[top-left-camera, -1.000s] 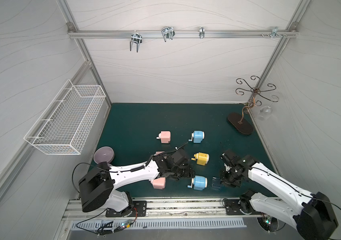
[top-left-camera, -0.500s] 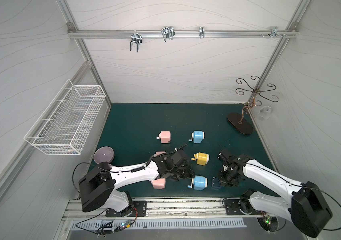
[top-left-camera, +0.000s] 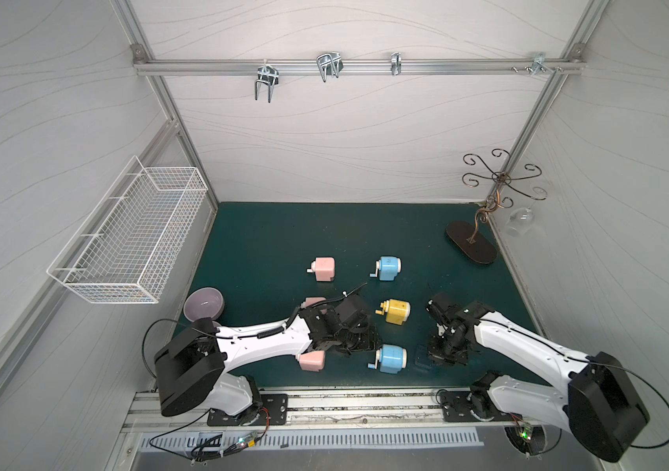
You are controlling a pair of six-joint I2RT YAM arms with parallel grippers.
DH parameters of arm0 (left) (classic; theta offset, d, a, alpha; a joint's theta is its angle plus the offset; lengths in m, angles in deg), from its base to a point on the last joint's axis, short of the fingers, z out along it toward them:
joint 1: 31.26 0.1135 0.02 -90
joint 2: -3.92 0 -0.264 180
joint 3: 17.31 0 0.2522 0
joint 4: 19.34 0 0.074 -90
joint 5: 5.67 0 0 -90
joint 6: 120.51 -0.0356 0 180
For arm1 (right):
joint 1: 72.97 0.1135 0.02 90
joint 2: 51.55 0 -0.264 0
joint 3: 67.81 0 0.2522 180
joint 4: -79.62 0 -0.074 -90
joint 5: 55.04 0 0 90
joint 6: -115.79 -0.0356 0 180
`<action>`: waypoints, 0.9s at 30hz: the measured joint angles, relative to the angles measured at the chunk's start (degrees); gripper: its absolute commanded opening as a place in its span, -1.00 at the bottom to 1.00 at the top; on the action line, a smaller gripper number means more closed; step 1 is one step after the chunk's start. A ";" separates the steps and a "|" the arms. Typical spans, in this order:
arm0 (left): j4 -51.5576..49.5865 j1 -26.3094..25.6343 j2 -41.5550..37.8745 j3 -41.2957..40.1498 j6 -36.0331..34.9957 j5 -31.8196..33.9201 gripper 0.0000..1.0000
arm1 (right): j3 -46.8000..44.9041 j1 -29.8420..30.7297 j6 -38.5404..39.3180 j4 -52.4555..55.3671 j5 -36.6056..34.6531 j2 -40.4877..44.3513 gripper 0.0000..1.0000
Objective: Put the tray back into the pencil sharpener
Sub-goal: Pick up the container from the center of the board.
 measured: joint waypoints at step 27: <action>7.52 -3.72 -1.49 -3.17 4.28 -1.09 0.48 | 6.56 9.01 -4.24 12.74 -2.91 4.92 -1.00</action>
